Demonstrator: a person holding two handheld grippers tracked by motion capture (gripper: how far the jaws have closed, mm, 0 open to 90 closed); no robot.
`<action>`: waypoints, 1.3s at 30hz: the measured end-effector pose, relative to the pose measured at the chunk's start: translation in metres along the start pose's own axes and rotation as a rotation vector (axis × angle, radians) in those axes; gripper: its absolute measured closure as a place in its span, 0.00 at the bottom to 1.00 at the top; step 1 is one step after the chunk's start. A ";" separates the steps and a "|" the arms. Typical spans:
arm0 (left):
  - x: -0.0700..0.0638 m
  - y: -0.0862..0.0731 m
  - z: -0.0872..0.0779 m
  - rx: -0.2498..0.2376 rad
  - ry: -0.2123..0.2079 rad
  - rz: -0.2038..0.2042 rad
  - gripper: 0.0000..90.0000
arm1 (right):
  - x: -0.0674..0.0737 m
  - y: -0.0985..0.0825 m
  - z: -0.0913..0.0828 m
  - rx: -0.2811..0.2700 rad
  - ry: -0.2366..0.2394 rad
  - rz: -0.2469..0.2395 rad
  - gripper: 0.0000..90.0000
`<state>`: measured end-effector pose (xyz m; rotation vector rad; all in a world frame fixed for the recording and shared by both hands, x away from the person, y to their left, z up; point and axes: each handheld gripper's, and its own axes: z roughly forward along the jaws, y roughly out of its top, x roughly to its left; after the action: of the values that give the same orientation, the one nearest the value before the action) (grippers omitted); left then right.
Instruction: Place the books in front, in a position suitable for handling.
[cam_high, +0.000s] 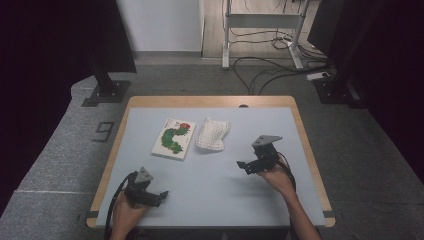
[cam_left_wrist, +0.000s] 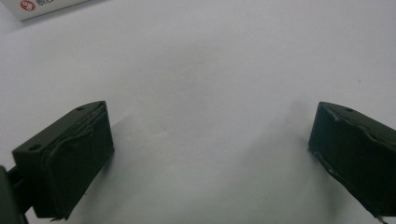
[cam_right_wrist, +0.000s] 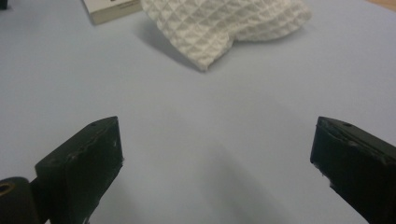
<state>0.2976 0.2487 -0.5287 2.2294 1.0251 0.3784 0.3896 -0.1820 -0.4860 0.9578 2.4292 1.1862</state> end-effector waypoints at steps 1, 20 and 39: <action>0.000 0.000 0.000 0.000 0.000 0.000 0.00 | 0.000 0.000 0.000 0.000 0.000 0.000 0.02; 0.000 0.000 0.000 0.000 0.000 0.000 0.00 | 0.008 0.039 0.046 0.028 0.027 -0.047 0.03; 0.000 0.000 0.000 0.001 0.000 0.002 0.00 | 0.007 0.071 0.092 0.040 -0.001 -0.036 0.00</action>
<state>0.2975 0.2488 -0.5287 2.2315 1.0238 0.3785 0.4616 -0.0912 -0.4883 0.9220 2.4673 1.1291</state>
